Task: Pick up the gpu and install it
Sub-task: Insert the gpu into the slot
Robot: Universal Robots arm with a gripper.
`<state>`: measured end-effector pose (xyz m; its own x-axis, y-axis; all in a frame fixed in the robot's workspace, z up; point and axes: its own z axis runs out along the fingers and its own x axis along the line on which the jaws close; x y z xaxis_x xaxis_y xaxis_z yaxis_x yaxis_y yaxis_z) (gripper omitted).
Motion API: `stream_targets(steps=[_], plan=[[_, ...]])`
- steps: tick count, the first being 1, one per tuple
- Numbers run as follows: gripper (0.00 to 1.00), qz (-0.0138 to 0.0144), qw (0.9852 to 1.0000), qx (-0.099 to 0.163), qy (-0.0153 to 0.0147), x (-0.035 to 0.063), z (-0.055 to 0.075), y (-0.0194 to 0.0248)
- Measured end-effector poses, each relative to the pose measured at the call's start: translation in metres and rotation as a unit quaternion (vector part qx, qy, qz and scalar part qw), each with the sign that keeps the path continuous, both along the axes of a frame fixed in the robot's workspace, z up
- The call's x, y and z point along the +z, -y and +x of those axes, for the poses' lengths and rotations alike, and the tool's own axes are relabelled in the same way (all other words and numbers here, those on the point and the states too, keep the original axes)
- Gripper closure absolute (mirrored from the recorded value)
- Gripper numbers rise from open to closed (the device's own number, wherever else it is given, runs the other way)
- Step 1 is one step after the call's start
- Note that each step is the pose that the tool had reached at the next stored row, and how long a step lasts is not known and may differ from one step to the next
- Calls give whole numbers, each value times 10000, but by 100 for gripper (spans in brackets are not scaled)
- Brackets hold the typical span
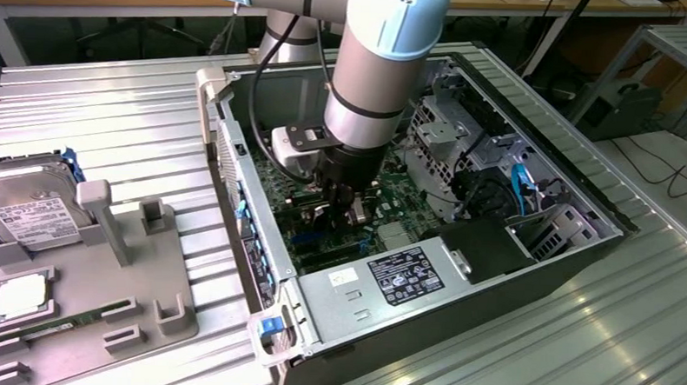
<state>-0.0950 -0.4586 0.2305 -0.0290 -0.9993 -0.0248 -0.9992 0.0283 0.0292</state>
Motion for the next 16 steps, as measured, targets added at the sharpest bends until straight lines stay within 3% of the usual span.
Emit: stream_targets(steps=[2,4,16], plan=[[72,12,10000,-1,5,32,1,-3],[72,-1,10000,-1,-1,53,0,0],[72,-7,10000,0,-4,13,-13,1]])
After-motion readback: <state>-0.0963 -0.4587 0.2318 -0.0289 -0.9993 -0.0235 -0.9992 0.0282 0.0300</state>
